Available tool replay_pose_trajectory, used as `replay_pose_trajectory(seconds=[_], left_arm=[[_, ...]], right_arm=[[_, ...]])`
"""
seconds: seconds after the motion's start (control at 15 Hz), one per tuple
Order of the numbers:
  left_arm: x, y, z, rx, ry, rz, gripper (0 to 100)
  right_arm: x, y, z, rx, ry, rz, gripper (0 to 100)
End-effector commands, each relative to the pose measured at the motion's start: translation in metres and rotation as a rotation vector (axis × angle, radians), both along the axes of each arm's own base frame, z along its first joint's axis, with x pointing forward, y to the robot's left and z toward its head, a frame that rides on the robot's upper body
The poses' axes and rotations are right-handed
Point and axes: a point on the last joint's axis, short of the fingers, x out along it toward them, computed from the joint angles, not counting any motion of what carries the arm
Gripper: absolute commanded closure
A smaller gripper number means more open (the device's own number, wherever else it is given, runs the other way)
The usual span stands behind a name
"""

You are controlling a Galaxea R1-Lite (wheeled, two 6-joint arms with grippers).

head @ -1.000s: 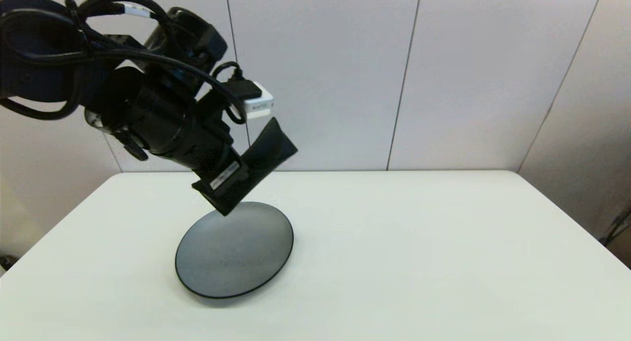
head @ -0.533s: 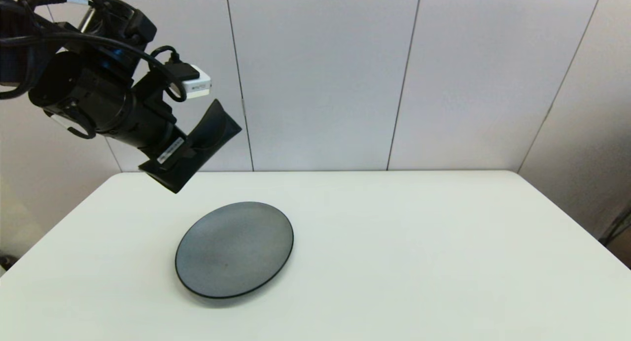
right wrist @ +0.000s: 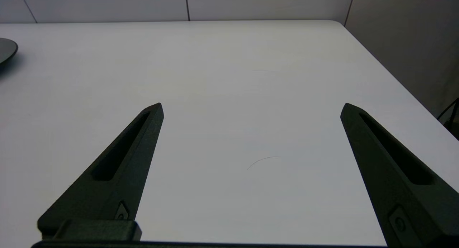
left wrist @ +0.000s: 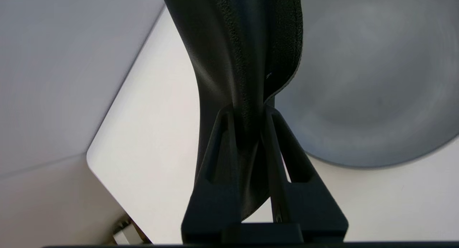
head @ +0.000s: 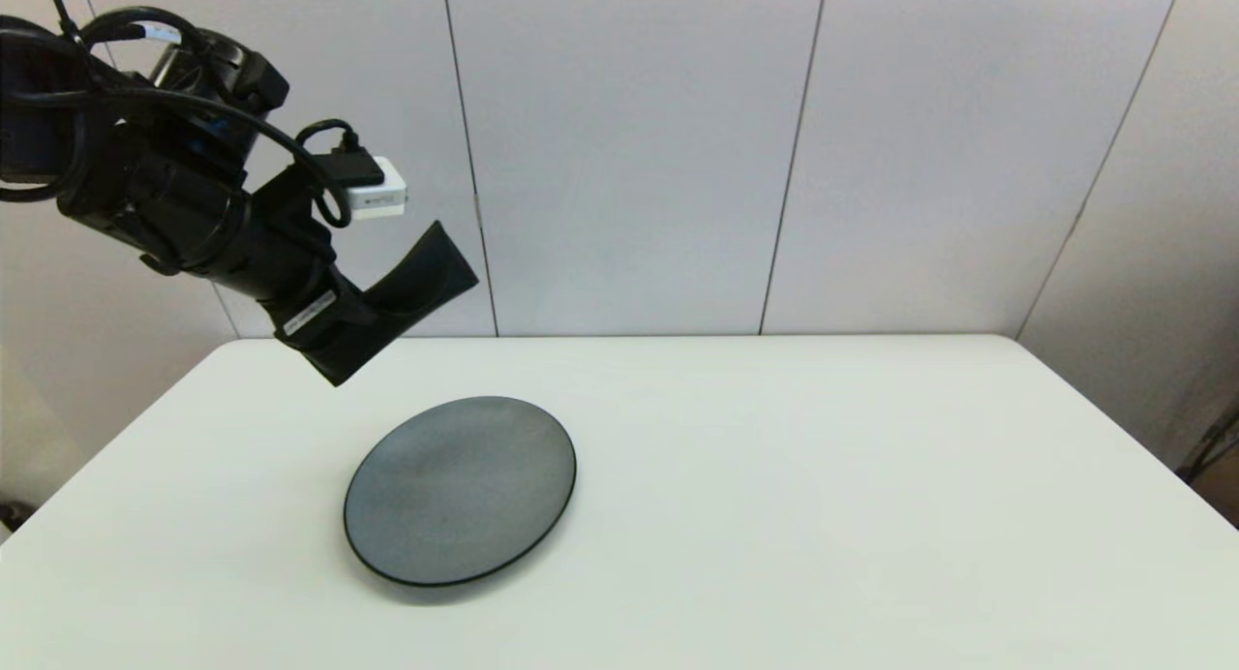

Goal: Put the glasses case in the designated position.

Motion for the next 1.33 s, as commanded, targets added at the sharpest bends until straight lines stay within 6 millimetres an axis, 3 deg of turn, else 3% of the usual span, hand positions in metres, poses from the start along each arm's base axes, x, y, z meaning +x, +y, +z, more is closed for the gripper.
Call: replay_pose_trajectory(seconds=[0.07, 0.27, 0.53, 1.07, 1.33], left_arm=[[0.001, 0.023, -0.005, 0.060, 0.083, -0.171, 100], [-0.005, 0.035, -0.001, 0.123, 0.119, -0.277, 100], [-0.001, 0.034, -0.002, 0.138, 0.120, -0.321, 100], [0.031, -0.004, -0.026, 0.125, 0.164, -0.401, 100], [0.039, -0.015, -0.025, 0.114, 0.130, -0.277, 100]], right_arm=[[0.000, 0.000, 0.000, 0.001, 0.003, -0.001, 0], [0.000, 0.000, 0.000, 0.001, 0.001, 0.000, 0], [0.000, 0.000, 0.000, 0.001, 0.003, 0.000, 0], [0.000, 0.000, 0.000, 0.001, 0.001, -0.001, 0], [0.000, 0.000, 0.000, 0.001, 0.003, -0.001, 0]])
